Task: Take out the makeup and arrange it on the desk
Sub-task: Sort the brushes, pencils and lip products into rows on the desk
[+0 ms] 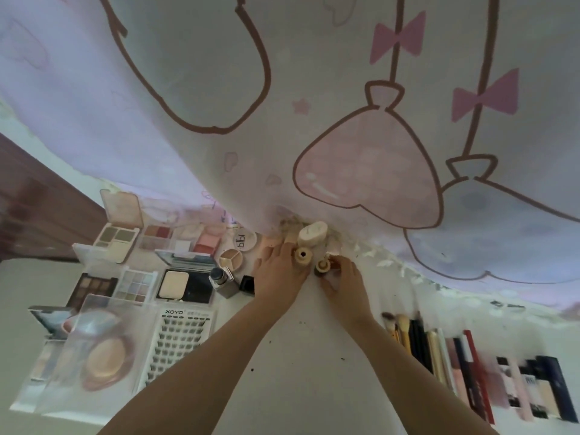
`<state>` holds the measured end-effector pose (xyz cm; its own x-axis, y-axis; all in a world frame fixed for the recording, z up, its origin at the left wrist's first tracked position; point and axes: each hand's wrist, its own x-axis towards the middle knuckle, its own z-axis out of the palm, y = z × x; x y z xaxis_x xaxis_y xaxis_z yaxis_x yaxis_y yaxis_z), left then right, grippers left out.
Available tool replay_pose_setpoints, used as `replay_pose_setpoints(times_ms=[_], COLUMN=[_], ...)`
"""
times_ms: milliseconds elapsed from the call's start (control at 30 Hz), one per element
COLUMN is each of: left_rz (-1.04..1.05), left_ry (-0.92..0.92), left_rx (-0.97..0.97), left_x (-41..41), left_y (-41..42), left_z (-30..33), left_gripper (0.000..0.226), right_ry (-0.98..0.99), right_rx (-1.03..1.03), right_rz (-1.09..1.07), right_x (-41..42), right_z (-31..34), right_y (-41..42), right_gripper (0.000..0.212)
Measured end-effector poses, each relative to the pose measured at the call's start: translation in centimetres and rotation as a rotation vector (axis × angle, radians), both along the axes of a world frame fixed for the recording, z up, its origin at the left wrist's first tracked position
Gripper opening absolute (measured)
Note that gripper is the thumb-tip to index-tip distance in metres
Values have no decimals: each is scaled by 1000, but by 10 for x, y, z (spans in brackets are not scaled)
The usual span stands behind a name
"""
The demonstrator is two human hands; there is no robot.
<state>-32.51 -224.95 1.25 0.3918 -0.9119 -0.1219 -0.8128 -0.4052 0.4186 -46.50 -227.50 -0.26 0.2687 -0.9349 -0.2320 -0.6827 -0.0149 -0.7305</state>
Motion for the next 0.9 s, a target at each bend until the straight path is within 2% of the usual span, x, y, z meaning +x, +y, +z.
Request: replay_pose_setpoints(times_ms=[67, 133, 200, 267, 400, 467, 567, 733, 900], left_rz=[7, 28, 57, 21, -236, -361, -409, -337, -312], left_ry=[38, 74, 150, 231, 332, 255, 98, -89, -159], left_rx=[-6, -34, -119, -148, 142, 242, 299, 330, 411], left_x=[2, 1, -7, -23, -73, -100, -131, -149, -147], left_y=[7, 24, 50, 77, 94, 90, 83, 63, 58], left_z=[6, 15, 23, 24, 13, 7, 0, -6, -6], left_gripper=[49, 47, 35, 23, 14, 23, 34, 43, 38], right_ry=[-36, -34, -50, -39, 208, 359, 518, 654, 649], right_rx=[12, 10, 48, 117, 165, 152, 91, 80, 100], right_rz=[-11, -30, -64, -80, 5, 108, 175, 146, 170], right_x=[-12, -33, -61, -87, -111, -108, -99, -103, -107], right_z=[9, 22, 35, 43, 45, 39, 33, 31, 23], right_y=[1, 2, 4, 9, 22, 29, 36, 35, 40], right_gripper=[41, 31, 20, 18, 13, 16, 18, 22, 24])
